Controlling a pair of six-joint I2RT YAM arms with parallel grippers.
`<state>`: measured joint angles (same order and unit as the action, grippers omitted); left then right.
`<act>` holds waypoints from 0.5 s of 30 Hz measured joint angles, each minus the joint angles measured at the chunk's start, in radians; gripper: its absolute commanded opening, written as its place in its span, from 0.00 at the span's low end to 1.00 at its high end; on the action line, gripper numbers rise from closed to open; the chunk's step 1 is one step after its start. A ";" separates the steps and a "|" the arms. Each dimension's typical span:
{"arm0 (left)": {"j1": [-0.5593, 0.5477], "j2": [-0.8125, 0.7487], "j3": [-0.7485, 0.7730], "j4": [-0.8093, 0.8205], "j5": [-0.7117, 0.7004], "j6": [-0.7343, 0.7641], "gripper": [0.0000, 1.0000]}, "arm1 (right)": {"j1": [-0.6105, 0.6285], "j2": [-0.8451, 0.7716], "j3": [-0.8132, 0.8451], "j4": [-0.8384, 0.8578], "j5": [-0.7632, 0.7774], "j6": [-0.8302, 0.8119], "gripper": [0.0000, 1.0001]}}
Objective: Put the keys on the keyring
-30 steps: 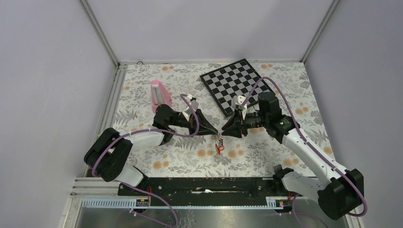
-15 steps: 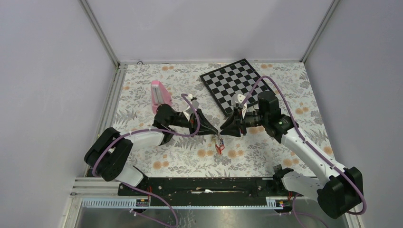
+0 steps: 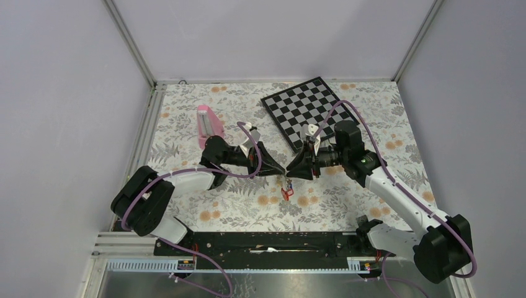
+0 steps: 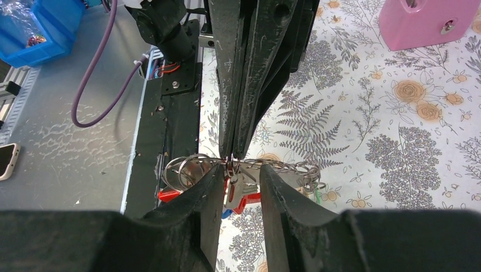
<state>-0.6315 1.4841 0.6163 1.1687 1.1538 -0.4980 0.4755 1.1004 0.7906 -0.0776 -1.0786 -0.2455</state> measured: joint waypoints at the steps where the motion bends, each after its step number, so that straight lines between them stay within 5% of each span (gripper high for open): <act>1: 0.000 0.000 0.000 0.000 0.000 0.000 0.00 | 0.000 0.002 -0.001 0.005 0.001 0.001 0.35; 11: 0.000 0.004 0.000 0.007 -0.010 -0.008 0.00 | 0.006 0.015 -0.005 0.021 0.003 0.015 0.23; 15: 0.001 0.004 0.000 0.007 -0.014 -0.008 0.00 | 0.009 0.015 -0.005 0.023 0.002 0.019 0.07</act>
<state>-0.6308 1.4879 0.6163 1.1759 1.1400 -0.5060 0.4843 1.1156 0.7853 -0.0547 -1.0771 -0.2268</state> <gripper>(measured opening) 0.010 0.200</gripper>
